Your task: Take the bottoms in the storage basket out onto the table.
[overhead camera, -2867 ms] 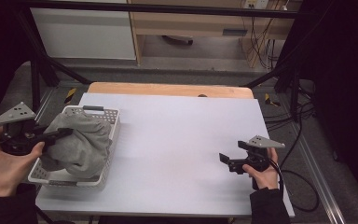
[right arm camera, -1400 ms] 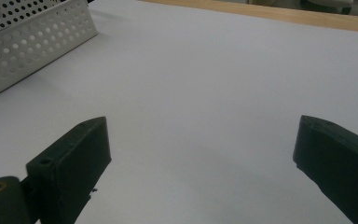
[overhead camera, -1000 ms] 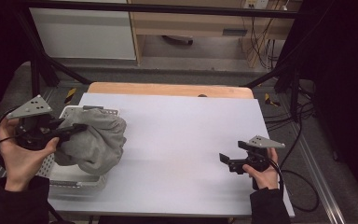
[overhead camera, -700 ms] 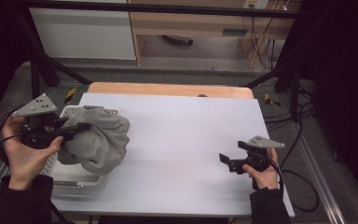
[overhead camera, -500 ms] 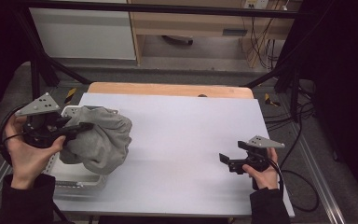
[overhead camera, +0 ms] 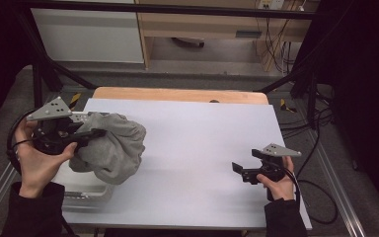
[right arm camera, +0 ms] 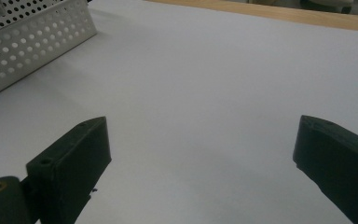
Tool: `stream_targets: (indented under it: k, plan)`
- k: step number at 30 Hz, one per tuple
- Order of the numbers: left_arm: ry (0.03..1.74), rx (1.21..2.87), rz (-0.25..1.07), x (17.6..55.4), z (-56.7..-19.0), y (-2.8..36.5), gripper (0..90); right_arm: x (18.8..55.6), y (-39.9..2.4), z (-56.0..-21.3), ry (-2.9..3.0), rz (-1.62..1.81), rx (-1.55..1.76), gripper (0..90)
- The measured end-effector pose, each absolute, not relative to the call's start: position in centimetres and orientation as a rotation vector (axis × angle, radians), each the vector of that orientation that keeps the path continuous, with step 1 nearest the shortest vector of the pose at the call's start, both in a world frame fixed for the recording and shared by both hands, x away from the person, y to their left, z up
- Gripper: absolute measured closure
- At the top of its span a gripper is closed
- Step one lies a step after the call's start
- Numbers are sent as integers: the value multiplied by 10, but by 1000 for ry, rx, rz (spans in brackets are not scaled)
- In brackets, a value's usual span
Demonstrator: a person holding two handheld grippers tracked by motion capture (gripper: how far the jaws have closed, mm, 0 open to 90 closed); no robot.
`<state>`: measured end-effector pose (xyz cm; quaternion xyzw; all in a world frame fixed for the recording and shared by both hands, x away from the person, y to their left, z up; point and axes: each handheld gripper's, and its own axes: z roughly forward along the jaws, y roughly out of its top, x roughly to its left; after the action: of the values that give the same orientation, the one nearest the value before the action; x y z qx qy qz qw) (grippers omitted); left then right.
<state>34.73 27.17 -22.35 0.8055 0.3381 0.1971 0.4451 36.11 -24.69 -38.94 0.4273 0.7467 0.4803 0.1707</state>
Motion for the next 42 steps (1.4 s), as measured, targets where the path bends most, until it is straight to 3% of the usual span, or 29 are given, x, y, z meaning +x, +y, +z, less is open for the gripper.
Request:
stream_targets:
  k: [42]
  plan:
    - [746,2047,434,357,-223,222,722,361,-247,-389,2122,1364,1215,43]
